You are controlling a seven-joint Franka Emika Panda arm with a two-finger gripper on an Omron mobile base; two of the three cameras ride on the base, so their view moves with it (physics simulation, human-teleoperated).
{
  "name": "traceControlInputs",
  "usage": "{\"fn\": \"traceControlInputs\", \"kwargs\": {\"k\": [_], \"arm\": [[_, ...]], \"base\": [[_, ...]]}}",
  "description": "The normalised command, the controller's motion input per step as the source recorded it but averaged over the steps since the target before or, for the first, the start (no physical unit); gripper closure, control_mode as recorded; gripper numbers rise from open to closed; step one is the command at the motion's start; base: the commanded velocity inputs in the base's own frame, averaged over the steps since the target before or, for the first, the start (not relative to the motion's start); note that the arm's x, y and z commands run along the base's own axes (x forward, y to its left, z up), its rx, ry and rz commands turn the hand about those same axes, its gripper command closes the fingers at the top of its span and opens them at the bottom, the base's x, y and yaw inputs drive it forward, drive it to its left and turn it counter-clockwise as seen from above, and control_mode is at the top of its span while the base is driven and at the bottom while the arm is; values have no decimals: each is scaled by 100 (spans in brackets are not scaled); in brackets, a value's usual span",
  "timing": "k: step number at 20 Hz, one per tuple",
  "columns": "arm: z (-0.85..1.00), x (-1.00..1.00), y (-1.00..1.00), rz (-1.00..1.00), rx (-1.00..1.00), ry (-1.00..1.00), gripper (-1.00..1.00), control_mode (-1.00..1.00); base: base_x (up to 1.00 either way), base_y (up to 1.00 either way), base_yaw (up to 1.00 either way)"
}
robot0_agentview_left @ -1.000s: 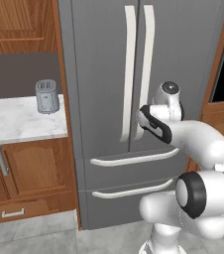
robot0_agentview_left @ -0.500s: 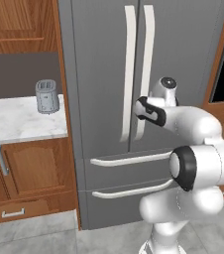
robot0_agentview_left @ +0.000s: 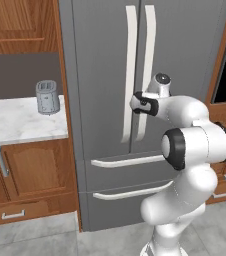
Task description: Place one of the steaks on the plate and the other in the bowl. Then place the bowl in the fridge.
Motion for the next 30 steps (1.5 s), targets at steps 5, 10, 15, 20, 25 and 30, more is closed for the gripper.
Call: {"fn": "traceControlInputs", "kwargs": {"k": [5, 10, 15, 20, 25, 30], "arm": [[-12, 43, 5, 0, 0, -11, -100, -100], [-14, 36, 4, 0, 0, -18, -100, -100], [-40, 17, 12, 0, -3, -22, -100, -100], [-76, -27, 0, 0, -25, -61, -100, -100], [-4, -50, 1, 0, -5, -73, -100, -100], [-7, 6, 6, 0, 0, -26, -100, -100]], "base": [[0, 0, 0], [0, 0, 0], [0, 0, 0], [0, 0, 0], [0, 0, 0], [0, 0, 0]]}}
